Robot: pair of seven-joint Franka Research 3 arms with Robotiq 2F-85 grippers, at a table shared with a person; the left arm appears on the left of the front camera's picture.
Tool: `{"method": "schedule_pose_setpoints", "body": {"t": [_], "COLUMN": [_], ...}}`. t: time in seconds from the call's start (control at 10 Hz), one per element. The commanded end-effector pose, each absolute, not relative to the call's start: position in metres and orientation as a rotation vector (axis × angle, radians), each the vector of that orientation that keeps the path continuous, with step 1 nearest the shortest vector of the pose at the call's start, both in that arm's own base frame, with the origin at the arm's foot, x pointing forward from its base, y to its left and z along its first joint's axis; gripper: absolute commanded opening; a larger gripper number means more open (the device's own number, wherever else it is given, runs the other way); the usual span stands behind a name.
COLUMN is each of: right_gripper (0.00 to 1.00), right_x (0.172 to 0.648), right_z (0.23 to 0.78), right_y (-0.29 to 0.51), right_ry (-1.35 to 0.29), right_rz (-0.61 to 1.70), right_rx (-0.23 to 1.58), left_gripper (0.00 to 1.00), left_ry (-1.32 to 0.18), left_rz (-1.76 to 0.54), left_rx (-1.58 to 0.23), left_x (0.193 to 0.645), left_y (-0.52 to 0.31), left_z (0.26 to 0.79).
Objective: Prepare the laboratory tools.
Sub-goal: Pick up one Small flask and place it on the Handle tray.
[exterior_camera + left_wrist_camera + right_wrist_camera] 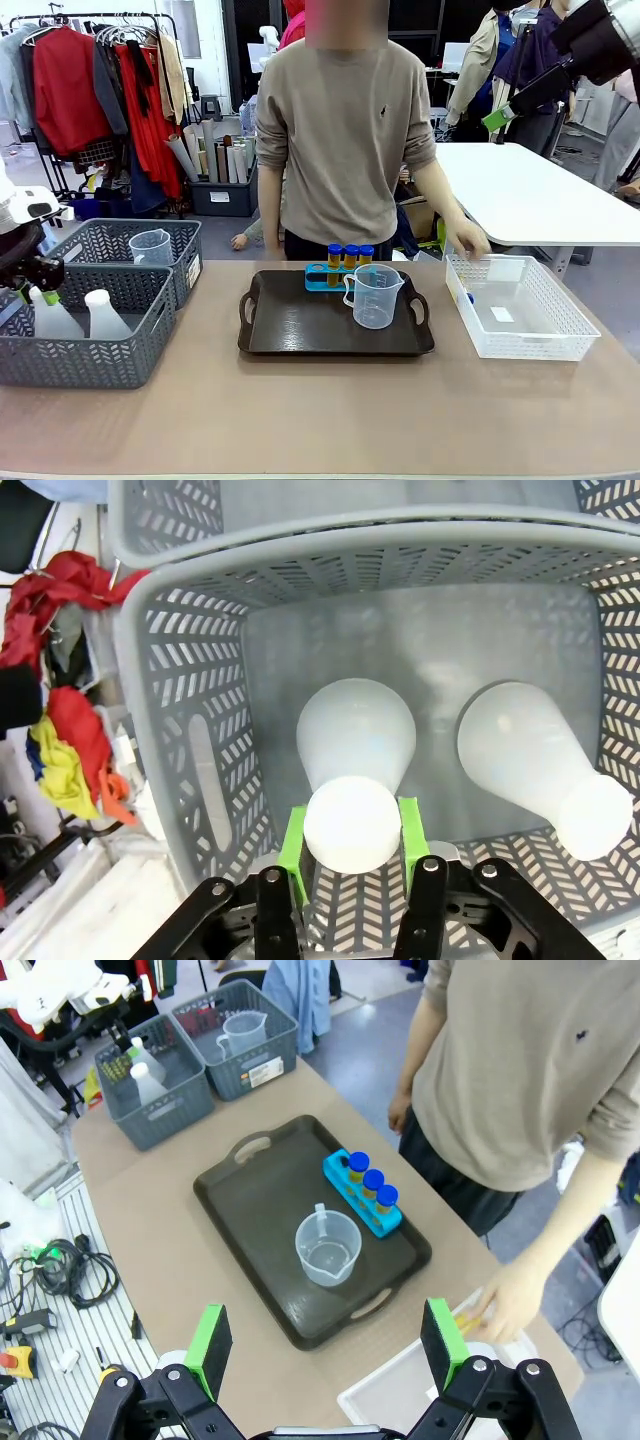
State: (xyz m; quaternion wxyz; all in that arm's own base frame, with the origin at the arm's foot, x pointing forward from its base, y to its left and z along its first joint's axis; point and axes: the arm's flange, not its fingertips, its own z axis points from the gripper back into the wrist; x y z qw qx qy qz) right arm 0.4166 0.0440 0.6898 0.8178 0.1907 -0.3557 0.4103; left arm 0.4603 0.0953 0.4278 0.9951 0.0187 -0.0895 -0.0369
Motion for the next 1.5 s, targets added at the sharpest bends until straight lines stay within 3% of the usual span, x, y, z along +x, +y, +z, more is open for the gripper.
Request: {"method": "schedule_pose_setpoints", "body": {"t": [0.0,0.3,0.7,1.0,1.4], "right_gripper": [1.0,1.0,1.0,1.0,1.0], "right_x": [0.417,0.417,0.417,0.417,0.417], "right_z": [0.691,0.691,0.691,0.691,0.691], "right_y": [0.044,0.044,0.044,0.044,0.044], "right_ry": [-0.77,-0.77,-0.77,-0.77,-0.77], "right_rz": [0.876,0.876,0.876,0.876,0.876], "right_rx": [0.428,0.428,0.428,0.428,0.428], "left_gripper": [0.0,0.0,0.0,0.0,0.0], "left_ry": [-0.176,-0.148,-0.153,-0.177,-0.157], "left_rz": [-0.041,-0.048,-0.2,-0.379,-0.514], "left_rx": [0.061,0.07,0.07,0.17,0.169], "left_x": [0.464,0.463,0.452,0.439,0.421], "left_y": [0.098,0.086,0.021,-0.043,-0.082], "left_z": [0.428,0.474,0.603,0.701,0.748]}}
